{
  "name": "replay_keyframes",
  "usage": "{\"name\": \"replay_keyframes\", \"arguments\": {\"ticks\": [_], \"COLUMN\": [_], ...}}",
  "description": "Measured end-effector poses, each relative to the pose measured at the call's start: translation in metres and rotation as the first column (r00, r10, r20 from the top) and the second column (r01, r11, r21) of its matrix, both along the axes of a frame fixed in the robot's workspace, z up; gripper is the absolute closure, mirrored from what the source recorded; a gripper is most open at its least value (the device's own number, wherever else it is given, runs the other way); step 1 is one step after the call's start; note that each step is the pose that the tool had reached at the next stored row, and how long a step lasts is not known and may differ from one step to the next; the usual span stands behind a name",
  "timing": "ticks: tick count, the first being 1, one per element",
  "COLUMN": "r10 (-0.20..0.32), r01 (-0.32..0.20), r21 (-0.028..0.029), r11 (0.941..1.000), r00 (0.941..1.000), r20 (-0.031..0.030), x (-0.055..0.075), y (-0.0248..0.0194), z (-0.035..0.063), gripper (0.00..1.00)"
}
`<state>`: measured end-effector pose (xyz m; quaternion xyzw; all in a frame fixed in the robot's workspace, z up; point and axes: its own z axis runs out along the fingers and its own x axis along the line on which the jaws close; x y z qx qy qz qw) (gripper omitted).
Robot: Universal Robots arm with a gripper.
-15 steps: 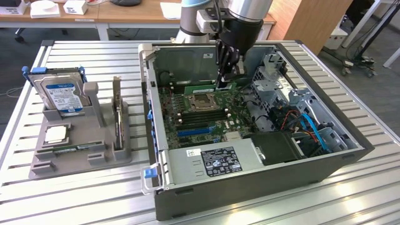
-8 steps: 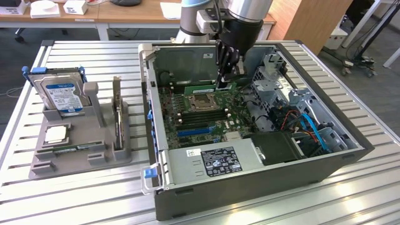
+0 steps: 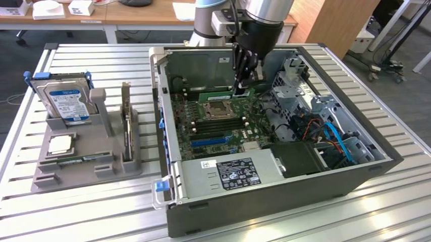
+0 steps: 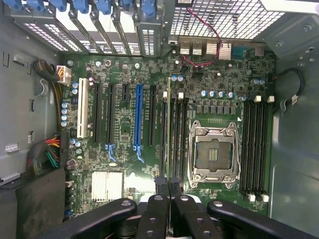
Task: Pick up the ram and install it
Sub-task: 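Insert the ram into the slot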
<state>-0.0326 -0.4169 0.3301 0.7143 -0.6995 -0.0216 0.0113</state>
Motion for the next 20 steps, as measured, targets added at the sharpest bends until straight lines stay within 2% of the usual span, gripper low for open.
{"name": "replay_keyframes", "arguments": {"ticks": [9, 20], "r10": [0.000, 0.000], "r01": [0.000, 0.000], "r21": [0.0003, 0.0001], "r11": [1.0000, 1.0000], "r00": [1.0000, 1.0000], "r20": [0.0002, 0.0007], "x": [0.004, 0.004], "y": [0.0001, 0.0000], "z": [-0.0013, -0.0184], "gripper": [0.89, 0.89]}}
